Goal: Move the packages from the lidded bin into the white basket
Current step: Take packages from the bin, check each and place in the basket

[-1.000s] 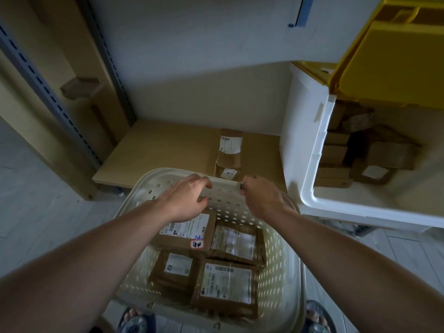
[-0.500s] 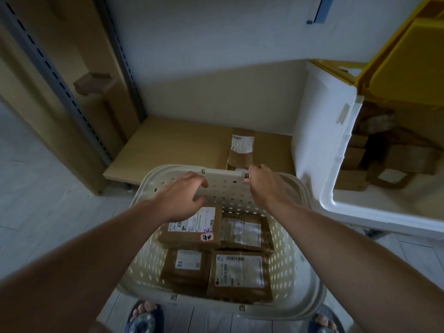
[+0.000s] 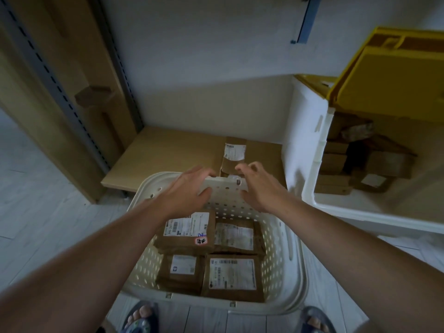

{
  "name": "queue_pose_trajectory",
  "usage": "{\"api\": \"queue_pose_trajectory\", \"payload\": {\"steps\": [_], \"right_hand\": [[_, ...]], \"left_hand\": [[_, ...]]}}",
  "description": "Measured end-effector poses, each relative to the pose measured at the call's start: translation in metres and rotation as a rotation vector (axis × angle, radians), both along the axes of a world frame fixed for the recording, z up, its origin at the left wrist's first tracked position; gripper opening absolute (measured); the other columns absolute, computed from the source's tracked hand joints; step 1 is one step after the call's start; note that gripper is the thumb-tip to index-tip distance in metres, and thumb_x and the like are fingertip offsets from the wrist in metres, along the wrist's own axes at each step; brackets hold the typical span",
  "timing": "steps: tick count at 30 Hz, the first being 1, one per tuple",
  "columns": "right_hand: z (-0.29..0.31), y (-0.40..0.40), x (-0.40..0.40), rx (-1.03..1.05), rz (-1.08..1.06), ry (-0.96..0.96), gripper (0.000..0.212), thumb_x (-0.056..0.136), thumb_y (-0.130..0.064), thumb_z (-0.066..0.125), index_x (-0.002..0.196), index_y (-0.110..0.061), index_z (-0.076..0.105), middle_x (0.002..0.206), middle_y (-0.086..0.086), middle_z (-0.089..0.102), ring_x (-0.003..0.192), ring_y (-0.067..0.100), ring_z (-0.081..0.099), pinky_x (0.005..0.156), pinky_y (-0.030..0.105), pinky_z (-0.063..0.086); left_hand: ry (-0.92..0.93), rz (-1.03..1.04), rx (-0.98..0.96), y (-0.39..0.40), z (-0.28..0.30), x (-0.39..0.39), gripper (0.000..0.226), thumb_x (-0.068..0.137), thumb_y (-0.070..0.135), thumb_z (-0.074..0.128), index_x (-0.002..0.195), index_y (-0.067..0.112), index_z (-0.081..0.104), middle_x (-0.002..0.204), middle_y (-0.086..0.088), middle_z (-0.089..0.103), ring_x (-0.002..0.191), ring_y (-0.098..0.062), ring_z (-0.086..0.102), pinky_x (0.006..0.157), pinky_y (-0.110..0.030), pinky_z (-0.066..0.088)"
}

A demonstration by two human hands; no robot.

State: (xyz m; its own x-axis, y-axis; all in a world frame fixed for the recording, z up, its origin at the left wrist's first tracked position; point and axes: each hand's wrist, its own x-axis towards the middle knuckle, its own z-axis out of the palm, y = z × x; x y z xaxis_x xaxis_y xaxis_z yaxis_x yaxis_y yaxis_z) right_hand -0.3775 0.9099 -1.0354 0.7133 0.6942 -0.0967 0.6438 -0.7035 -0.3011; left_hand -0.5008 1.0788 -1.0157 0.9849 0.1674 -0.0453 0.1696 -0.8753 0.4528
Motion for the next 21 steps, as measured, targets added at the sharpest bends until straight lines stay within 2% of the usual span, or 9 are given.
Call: {"api": "queue_pose_trajectory", "payload": {"steps": [1, 3, 5, 7, 10, 12, 15, 18, 21], "right_hand": [[0.007, -0.004, -0.005, 0.030, 0.017, -0.002, 0.068, 0.094, -0.019, 0.067, 0.151, -0.028, 0.032, 0.149, 0.007, 0.036, 0.095, 0.020, 0.057, 0.070, 0.022, 0.046], [0.023, -0.012, -0.017, 0.085, 0.043, -0.024, 0.071, 0.093, -0.020, 0.068, 0.152, -0.028, 0.030, 0.150, 0.005, 0.036, 0.111, 0.021, 0.057, 0.080, 0.026, 0.049], [0.037, -0.022, -0.030, 0.113, 0.073, -0.101, 0.071, 0.093, -0.020, 0.068, 0.153, -0.025, 0.031, 0.152, 0.004, 0.034, 0.127, 0.024, 0.053, 0.090, 0.030, 0.048], [0.047, -0.031, -0.041, 0.134, 0.112, -0.176, 0.070, 0.093, -0.021, 0.068, 0.153, -0.021, 0.033, 0.155, 0.003, 0.032, 0.136, 0.025, 0.046, 0.101, 0.034, 0.049], [0.057, -0.047, -0.050, 0.203, 0.111, -0.199, 0.064, 0.095, -0.026, 0.065, 0.152, -0.022, 0.036, 0.154, 0.002, 0.033, 0.140, 0.022, 0.040, 0.110, 0.034, 0.043], [0.067, -0.058, -0.052, 0.255, 0.105, -0.210, 0.056, 0.098, -0.027, 0.062, 0.149, -0.021, 0.040, 0.150, 0.002, 0.037, 0.136, 0.019, 0.043, 0.107, 0.028, 0.041], [0.078, -0.081, -0.052, 0.352, 0.086, -0.219, 0.043, 0.099, -0.024, 0.060, 0.141, -0.017, 0.050, 0.139, 0.004, 0.047, 0.119, 0.019, 0.053, 0.092, 0.020, 0.038], [0.079, -0.105, -0.044, 0.398, 0.051, -0.239, 0.038, 0.097, -0.021, 0.062, 0.134, -0.014, 0.055, 0.130, 0.004, 0.051, 0.099, 0.017, 0.057, 0.083, 0.022, 0.042], [0.079, -0.125, -0.035, 0.436, 0.023, -0.282, 0.037, 0.094, -0.018, 0.063, 0.130, -0.010, 0.059, 0.123, 0.005, 0.055, 0.101, 0.019, 0.059, 0.081, 0.025, 0.045]], "left_hand": [[-0.018, -0.001, -0.001, -0.002, 0.005, 0.000, 0.038, 0.102, 0.025, 0.054, 0.140, 0.020, 0.050, 0.138, 0.002, 0.054, 0.104, -0.010, 0.051, 0.082, -0.024, 0.041], [-0.055, -0.006, 0.007, -0.007, 0.015, -0.002, 0.038, 0.103, 0.026, 0.054, 0.141, 0.020, 0.050, 0.143, 0.002, 0.053, 0.102, -0.010, 0.052, 0.089, -0.026, 0.040], [-0.100, -0.006, 0.013, -0.012, 0.024, -0.004, 0.039, 0.103, 0.026, 0.054, 0.141, 0.020, 0.050, 0.148, 0.003, 0.051, 0.118, -0.014, 0.056, 0.101, -0.031, 0.041], [-0.138, -0.004, 0.008, -0.017, 0.032, -0.004, 0.040, 0.102, 0.026, 0.056, 0.142, 0.021, 0.050, 0.149, 0.003, 0.051, 0.133, -0.015, 0.051, 0.109, -0.034, 0.040], [-0.200, 0.001, -0.014, -0.028, 0.042, -0.002, 0.041, 0.102, 0.027, 0.056, 0.142, 0.023, 0.050, 0.148, 0.006, 0.051, 0.135, -0.011, 0.048, 0.109, -0.030, 0.037], [-0.257, 0.010, -0.045, -0.036, 0.049, 0.002, 0.040, 0.101, 0.027, 0.057, 0.141, 0.025, 0.051, 0.145, 0.008, 0.053, 0.132, -0.008, 0.049, 0.109, -0.029, 0.038], [-0.343, 0.005, -0.107, -0.056, 0.055, 0.010, 0.035, 0.101, 0.024, 0.058, 0.136, 0.026, 0.056, 0.135, 0.013, 0.058, 0.122, 0.000, 0.051, 0.103, -0.025, 0.041], [-0.396, -0.045, -0.162, -0.083, 0.056, 0.018, 0.031, 0.101, 0.022, 0.057, 0.132, 0.027, 0.059, 0.127, 0.017, 0.060, 0.119, 0.002, 0.054, 0.103, -0.025, 0.045], [-0.447, -0.080, -0.219, -0.106, 0.060, 0.027, 0.028, 0.101, 0.019, 0.058, 0.127, 0.028, 0.061, 0.114, 0.021, 0.061, 0.106, 0.003, 0.060, 0.094, -0.022, 0.051]]}}
